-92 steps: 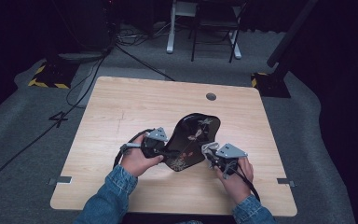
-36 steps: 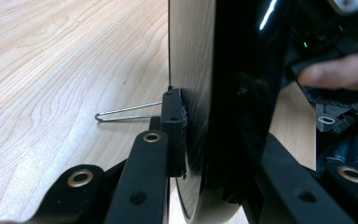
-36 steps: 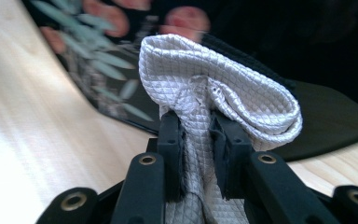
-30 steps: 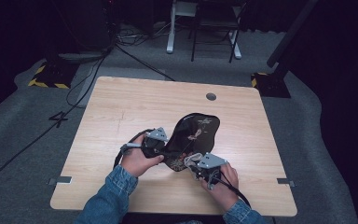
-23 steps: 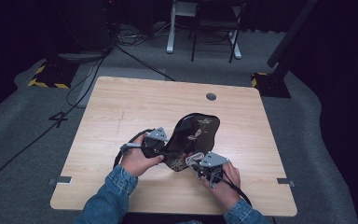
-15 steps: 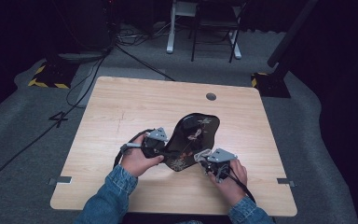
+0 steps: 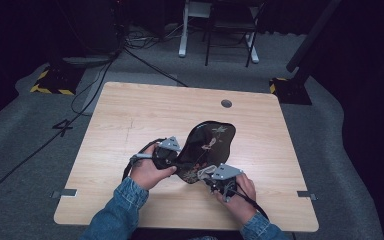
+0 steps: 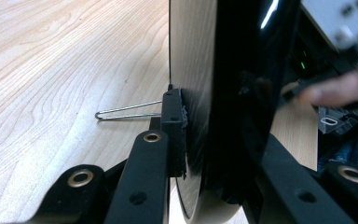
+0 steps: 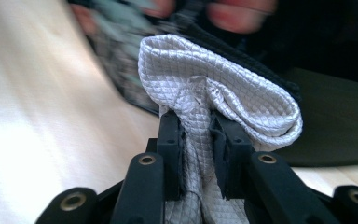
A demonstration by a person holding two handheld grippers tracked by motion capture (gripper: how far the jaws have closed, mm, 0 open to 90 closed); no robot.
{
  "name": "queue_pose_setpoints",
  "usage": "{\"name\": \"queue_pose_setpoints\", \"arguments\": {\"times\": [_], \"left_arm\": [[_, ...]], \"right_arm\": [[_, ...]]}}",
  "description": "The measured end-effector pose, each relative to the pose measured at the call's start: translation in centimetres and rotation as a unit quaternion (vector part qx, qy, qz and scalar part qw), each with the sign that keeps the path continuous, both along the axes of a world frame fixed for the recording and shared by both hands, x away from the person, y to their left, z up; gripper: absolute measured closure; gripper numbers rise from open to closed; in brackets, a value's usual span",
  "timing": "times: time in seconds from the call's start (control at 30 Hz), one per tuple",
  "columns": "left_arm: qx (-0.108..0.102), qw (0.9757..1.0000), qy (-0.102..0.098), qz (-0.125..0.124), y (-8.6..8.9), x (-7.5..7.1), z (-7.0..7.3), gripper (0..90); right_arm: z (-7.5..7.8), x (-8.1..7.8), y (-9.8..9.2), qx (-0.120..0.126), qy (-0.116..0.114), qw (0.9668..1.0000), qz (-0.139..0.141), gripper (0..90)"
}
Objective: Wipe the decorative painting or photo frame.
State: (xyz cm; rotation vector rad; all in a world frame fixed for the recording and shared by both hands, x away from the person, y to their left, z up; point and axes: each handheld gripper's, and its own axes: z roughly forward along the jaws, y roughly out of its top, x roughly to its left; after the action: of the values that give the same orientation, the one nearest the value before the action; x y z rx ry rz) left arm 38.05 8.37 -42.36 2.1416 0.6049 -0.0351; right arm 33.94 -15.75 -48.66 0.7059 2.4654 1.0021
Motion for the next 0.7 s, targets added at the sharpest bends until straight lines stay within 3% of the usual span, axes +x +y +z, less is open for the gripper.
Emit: {"name": "queue_pose_setpoints", "arguments": {"times": [0.17, 0.27, 0.33, 0.7], "left_arm": [[-0.002, 1.0, -0.001, 0.001, 0.0, 0.0, 0.0, 79.0], [-0.001, 1.0, -0.001, -0.003, 0.1, 0.1, -0.1, 78.9], [-0.002, 1.0, -0.001, -0.004, 0.1, 0.1, -0.1, 78.9], [-0.004, 1.0, 0.002, -0.002, 0.2, 0.1, -0.2, 78.3]], "right_arm": [[-0.3, -0.6, 1.2, -0.016, -0.007, 0.9996, 0.023, 74.1], [-0.4, -0.2, 0.8, 0.003, 0.009, 0.9998, 0.018, 74.7], [-0.4, -0.1, 0.6, 0.001, 0.009, 0.9998, 0.018, 75.1], [-0.3, 1.4, -2.2, -0.001, 0.014, 0.9995, -0.029, 75.4]]}}
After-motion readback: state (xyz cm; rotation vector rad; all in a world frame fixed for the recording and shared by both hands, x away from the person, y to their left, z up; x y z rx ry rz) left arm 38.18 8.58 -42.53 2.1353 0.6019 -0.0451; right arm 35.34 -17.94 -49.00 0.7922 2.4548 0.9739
